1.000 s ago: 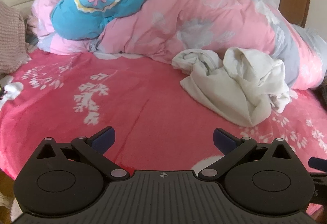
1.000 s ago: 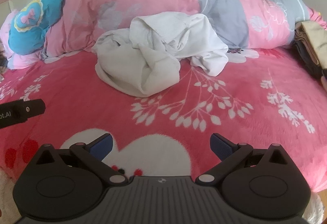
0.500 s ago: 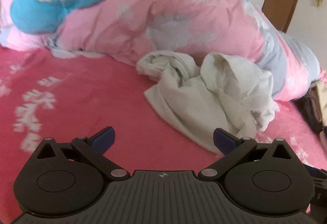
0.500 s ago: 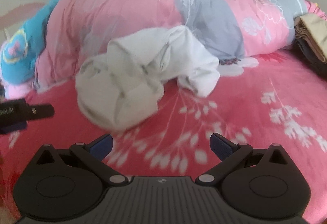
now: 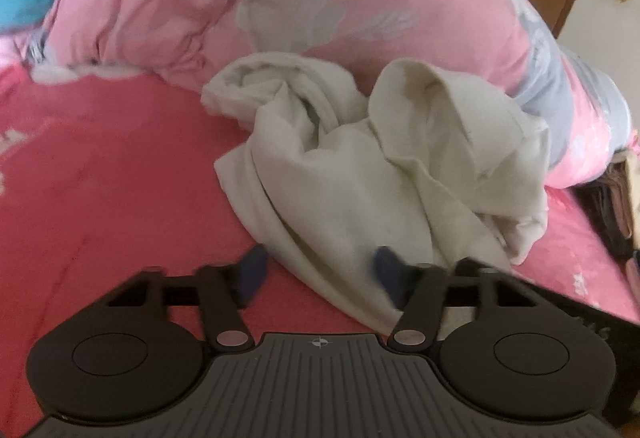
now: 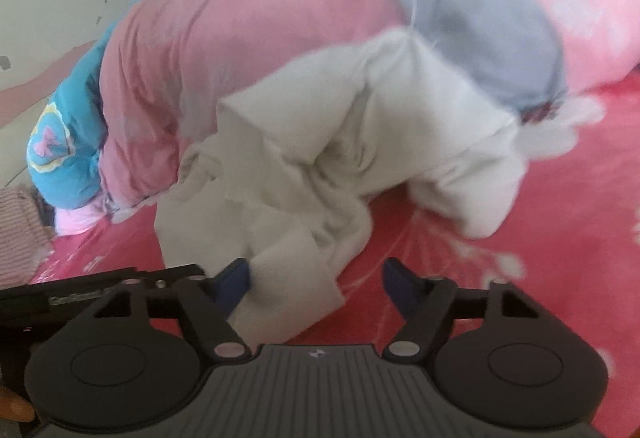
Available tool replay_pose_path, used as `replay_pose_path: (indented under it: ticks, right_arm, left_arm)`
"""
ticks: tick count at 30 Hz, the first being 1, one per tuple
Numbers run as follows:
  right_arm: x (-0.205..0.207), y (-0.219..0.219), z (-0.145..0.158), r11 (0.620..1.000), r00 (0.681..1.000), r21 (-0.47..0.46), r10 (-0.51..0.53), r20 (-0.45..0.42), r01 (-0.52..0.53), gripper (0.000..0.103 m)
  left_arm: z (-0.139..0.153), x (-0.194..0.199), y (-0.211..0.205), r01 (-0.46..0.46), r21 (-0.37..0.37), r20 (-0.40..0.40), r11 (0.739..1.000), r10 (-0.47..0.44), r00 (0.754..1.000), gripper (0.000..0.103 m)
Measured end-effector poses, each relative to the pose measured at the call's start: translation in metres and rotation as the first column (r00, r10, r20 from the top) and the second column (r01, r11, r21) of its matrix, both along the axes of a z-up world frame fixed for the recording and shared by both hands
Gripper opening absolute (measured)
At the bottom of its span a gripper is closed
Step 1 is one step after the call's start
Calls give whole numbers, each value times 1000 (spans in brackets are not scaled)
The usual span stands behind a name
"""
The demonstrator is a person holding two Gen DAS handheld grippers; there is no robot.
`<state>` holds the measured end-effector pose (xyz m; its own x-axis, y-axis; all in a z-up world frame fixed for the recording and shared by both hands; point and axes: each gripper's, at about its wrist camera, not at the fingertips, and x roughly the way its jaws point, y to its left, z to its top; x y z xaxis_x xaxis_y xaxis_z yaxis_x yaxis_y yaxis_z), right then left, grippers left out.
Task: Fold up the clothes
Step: 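Grasp the white garment edge with the right gripper and lift it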
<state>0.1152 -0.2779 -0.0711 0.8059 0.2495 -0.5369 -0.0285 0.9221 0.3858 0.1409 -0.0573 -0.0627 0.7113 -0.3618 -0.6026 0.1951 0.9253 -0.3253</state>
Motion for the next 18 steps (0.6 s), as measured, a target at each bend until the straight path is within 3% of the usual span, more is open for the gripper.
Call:
replay_pose_path:
  ticks: [4,6,12,18]
  right_arm:
    - [-1,1,-4,999,999,45,29,-32,-27,23]
    - [-10,-1,0,998,999,62,23,-25,-21,15]
    - [-45,1,14,982,998,182,58,0,-57,12]
    - [-75,21,34,943,987,295,155,30,-157,12]
  left_arm:
    - [-3,4,1,-4,-12,-10,1000,4,1000,26]
    - [-5,6,1,-6,-18,-16,1000,6,1000,19]
    - [8,-13,6,8,-23,12,1000,-7,1000,8]
    - [25,-42,31,26,-43,42,999,-24,999,8]
